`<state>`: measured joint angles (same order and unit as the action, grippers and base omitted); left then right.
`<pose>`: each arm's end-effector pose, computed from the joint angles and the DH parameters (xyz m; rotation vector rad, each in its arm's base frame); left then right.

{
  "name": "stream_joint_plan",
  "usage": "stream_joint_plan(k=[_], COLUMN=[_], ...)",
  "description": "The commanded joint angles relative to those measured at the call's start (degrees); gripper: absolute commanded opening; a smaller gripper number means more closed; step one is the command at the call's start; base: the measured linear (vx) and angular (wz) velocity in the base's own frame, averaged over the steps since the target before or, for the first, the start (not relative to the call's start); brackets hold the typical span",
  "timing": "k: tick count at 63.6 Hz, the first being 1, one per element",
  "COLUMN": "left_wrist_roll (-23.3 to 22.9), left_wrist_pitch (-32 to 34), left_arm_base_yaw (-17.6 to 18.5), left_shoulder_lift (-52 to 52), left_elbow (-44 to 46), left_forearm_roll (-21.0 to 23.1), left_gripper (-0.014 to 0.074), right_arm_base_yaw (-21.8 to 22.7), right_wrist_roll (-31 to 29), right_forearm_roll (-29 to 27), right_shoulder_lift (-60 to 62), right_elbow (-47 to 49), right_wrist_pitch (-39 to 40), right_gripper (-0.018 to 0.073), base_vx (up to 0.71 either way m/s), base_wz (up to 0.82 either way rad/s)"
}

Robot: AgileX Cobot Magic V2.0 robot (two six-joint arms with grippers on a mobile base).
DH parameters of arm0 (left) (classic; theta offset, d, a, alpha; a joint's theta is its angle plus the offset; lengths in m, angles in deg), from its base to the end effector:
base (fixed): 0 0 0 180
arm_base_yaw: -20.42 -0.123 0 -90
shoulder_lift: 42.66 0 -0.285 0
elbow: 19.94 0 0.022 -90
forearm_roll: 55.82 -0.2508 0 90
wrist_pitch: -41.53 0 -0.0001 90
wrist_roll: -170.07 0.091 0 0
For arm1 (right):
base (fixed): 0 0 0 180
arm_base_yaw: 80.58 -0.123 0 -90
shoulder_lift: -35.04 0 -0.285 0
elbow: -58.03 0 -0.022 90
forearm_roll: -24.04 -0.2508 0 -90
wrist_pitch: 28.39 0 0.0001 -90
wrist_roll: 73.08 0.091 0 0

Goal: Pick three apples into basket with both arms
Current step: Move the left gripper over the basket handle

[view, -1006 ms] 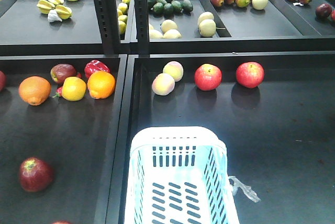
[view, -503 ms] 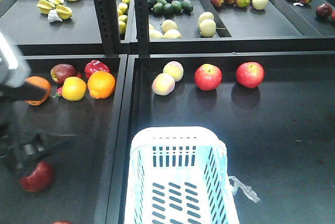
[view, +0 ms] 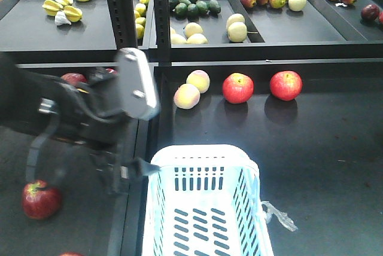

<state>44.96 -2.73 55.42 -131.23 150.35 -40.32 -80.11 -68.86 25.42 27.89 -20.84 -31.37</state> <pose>0.2359 -0.1859 0.3236 1.6172 1.8466 -0.1655 0.0569 -0.0006 0.1993 0.0459 1.5527 0.0317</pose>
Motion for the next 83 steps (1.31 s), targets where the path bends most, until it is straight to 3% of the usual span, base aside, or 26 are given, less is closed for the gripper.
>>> stream_joint_plan(k=[1,13,27,42,55,73,83], left_wrist_roll=[-1.9,-6.7,-18.9,-27.0,-30.2,-30.2,-30.2], left_wrist_pitch=[5.4,9.0,11.3,12.6,13.3,11.5,9.2], left_arm_base_yaw=[3.1,8.4,11.8,14.4,14.8,14.8,14.8], left_shoulder_lift=[-1.6,-7.0,-12.7,-16.0,-16.7,-16.6,-16.3], left_elbow=[3.0,4.6,5.1,5.1,5.1,5.1,5.1], left_forearm_roll=[-2.4,-12.9,-27.7,-37.5,-40.3,-40.0,-40.0], left_gripper=[0.0649,0.064,0.0622,0.0568,0.0428,-0.0003,-0.0008], right_arm_base_yaw=[0.0,0.0,0.0,0.0,0.0,0.0,0.0], right_wrist_roll=[-0.5,-0.5,-0.5,-0.5,-0.5,-0.5,-0.5], right_forearm_roll=[0.1,0.1,0.1,0.1,0.1,0.1,0.1], right_shoulder_lift=[-0.3,-0.3,-0.3,-0.3,-0.3,-0.3,-0.3], right_elbow=[-0.7,-0.7,-0.7,-0.7,-0.7,-0.7,-0.7], right_wrist_pitch=[4.6,4.6,4.6,4.6,4.6,4.6,4.6], right_gripper=[-0.0009,-0.0009,-0.0009,-0.0009,-0.0009,-0.0009,-0.0009], base_vx=[0.0,0.0,0.0,0.0,0.0,0.0,0.0], base_wz=[0.0,0.0,0.0,0.0,0.0,0.0,0.0])
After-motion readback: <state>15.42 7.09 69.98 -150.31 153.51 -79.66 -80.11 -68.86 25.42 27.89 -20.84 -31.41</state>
